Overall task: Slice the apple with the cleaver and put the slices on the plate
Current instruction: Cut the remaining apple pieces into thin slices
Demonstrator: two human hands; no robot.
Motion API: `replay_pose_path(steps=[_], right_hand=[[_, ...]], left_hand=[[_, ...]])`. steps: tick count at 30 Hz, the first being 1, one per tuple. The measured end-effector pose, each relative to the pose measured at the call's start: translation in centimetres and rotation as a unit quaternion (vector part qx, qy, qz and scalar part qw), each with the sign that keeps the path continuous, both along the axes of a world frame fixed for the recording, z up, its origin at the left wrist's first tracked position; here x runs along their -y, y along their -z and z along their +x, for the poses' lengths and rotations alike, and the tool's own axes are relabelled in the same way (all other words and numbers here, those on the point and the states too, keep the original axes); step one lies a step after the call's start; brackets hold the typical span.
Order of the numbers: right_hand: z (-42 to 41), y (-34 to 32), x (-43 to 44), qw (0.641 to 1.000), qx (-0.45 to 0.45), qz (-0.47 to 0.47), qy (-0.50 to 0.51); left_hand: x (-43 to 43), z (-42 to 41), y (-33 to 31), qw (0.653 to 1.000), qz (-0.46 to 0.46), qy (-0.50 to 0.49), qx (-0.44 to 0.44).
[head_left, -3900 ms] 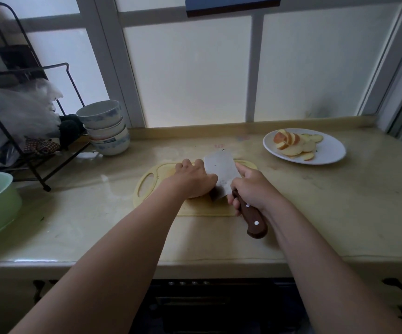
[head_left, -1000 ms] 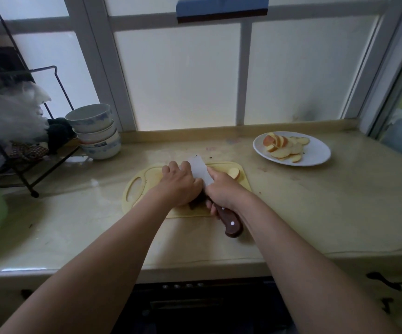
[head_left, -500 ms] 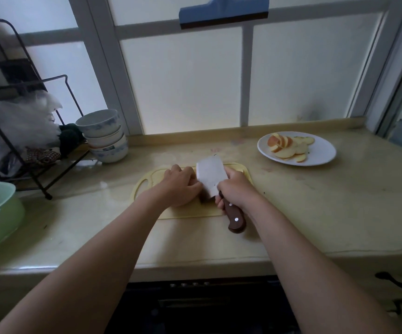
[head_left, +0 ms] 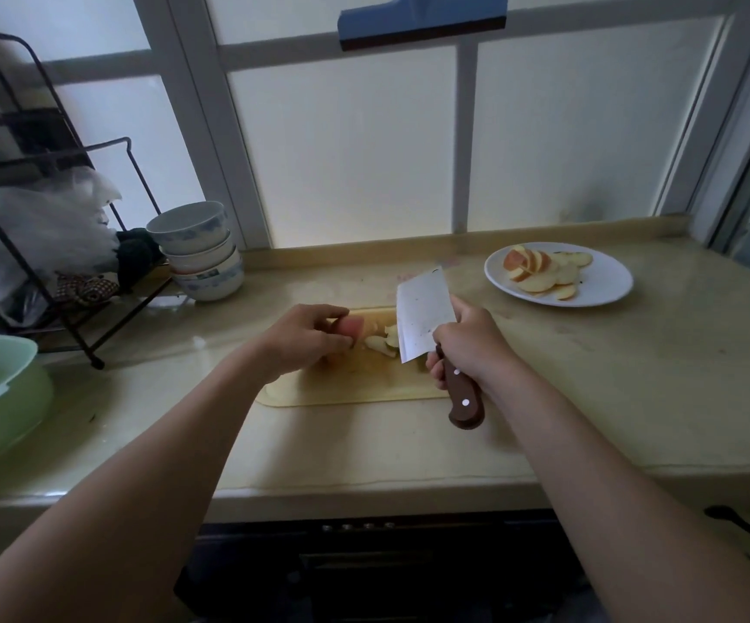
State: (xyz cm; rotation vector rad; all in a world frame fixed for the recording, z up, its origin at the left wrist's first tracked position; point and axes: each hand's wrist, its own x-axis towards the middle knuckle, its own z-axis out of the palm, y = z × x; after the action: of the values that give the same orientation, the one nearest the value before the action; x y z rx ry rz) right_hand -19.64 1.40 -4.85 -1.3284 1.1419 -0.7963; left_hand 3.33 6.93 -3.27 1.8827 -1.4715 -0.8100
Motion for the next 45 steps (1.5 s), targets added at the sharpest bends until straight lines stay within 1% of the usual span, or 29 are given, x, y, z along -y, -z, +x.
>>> replay_pose_path(steps=[2, 4, 8, 11, 14, 21, 25, 27, 31, 34, 37, 41, 45], right_hand=[[-0.1, -0.2, -0.2, 1.000, -0.008, -0.006, -0.004], [0.1, -0.4, -0.5, 1.000, -0.020, -0.014, -0.011], [1.4, -0.9, -1.2, 0.997, -0.046, -0.025, -0.051], [2.9, -1.2, -1.9, 0.991, -0.087, -0.040, -0.094], [3.9, -1.6, -1.9, 0.984, -0.125, -0.046, -0.116], [1.8, -3.1, -0.2, 0.966, -0.227, -0.083, -0.094], [-0.4, -3.6, 0.4, 0.955, -0.274, -0.083, -0.071], [-1.2, -3.8, 0.3, 0.956, -0.276, -0.080, -0.064], [-1.6, -4.2, -0.4, 0.965, -0.240, -0.093, -0.051], [-1.0, -4.5, -1.2, 0.971, -0.209, -0.103, -0.050], [0.4, -4.4, -2.2, 0.974, -0.190, -0.104, -0.065], [2.8, -3.5, -2.9, 0.971, -0.200, -0.096, -0.091], [3.4, -3.5, -2.8, 0.954, -0.263, -0.110, -0.095]], left_hand=[[-0.2, 0.1, 0.0, 0.999, 0.000, -0.011, -0.045], [-0.3, 0.3, 0.0, 0.997, -0.009, -0.024, -0.070], [-0.6, 0.9, 0.4, 0.995, -0.028, -0.051, -0.079], [-0.9, 1.3, 0.6, 0.994, -0.038, -0.058, -0.086], [-1.5, 1.3, 0.6, 0.994, -0.043, -0.055, -0.080], [-1.8, 1.6, 0.8, 0.998, -0.035, -0.033, -0.028], [-1.2, 1.6, 1.0, 0.998, -0.048, -0.025, 0.006], [-0.9, 1.4, 1.0, 0.998, -0.050, -0.019, 0.028], [-0.5, 0.4, 0.7, 0.996, -0.040, 0.002, 0.075], [-0.4, 0.2, 0.5, 0.992, -0.038, 0.008, 0.120], [-0.3, 0.4, 0.5, 0.989, -0.041, 0.009, 0.143], [-0.4, 0.9, 0.8, 0.986, -0.049, 0.007, 0.159], [-0.6, 1.1, 1.0, 0.985, -0.049, 0.015, 0.162]])
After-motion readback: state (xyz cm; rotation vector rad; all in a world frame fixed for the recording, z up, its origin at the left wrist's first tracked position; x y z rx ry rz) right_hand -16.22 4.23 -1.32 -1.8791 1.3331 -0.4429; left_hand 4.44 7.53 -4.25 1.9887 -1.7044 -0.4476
